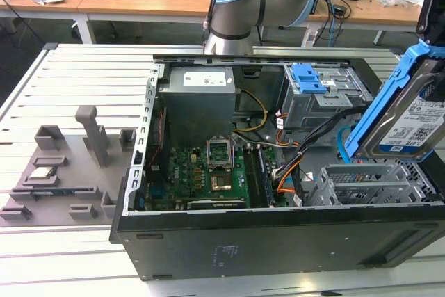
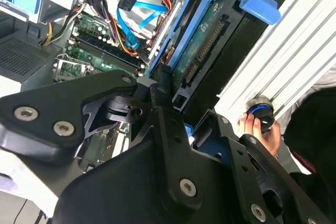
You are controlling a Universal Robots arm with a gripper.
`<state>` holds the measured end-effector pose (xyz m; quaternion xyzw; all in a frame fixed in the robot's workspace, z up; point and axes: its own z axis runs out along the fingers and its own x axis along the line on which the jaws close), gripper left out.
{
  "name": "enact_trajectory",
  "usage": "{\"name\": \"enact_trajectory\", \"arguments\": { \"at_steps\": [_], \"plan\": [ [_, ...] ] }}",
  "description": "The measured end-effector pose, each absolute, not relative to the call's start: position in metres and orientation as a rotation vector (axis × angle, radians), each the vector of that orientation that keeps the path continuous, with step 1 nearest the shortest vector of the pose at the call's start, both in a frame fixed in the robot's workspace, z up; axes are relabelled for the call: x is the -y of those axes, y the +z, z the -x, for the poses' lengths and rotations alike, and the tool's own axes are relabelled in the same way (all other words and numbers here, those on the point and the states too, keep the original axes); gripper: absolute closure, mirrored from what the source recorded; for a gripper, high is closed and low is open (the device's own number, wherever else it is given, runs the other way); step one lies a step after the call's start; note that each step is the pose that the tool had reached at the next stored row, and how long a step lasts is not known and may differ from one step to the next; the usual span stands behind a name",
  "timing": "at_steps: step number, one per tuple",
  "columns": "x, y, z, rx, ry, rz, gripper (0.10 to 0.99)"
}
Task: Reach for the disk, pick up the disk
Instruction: 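Pick up the disk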
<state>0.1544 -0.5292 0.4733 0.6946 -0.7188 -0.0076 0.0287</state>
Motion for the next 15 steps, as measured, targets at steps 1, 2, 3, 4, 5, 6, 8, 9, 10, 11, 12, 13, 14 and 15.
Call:
{"name": "enact_trajectory", "arguments": {
  "at_steps": [1, 2, 3, 4, 5, 6, 8, 9, 10, 11, 12, 13, 14, 15],
  "plan": [
    [0.529, 0.472, -0.154, 2.218, -0.023, -2.143, 0.722],
    [0.530, 0.471, -0.154, 2.218, -0.023, -2.143, 0.722],
    [0.530, 0.471, -0.154, 2.218, -0.023, -2.143, 0.722],
    [0.530, 0.470, -0.152, 2.218, -0.023, -2.143, 0.722],
    [0.531, 0.470, -0.151, 2.218, -0.023, -2.143, 0.722],
    [0.532, 0.469, -0.150, 2.218, -0.024, -2.143, 0.722],
    [0.536, 0.468, -0.148, 2.218, -0.024, -2.143, 0.722],
    [0.537, 0.467, -0.147, 2.218, -0.024, -2.143, 0.722],
    [0.538, 0.465, -0.147, 2.218, -0.024, -2.143, 0.722],
    [0.539, 0.463, -0.147, 2.218, -0.023, -2.143, 0.722],
    [0.540, 0.461, -0.146, 2.218, -0.023, -2.143, 0.722],
    [0.540, 0.458, -0.145, 2.218, -0.024, -2.143, 0.722],
    [0.540, 0.457, -0.144, 2.218, -0.024, -2.143, 0.722],
    [0.540, 0.456, -0.143, 2.218, -0.024, -2.143, 0.722]
  ]
}}
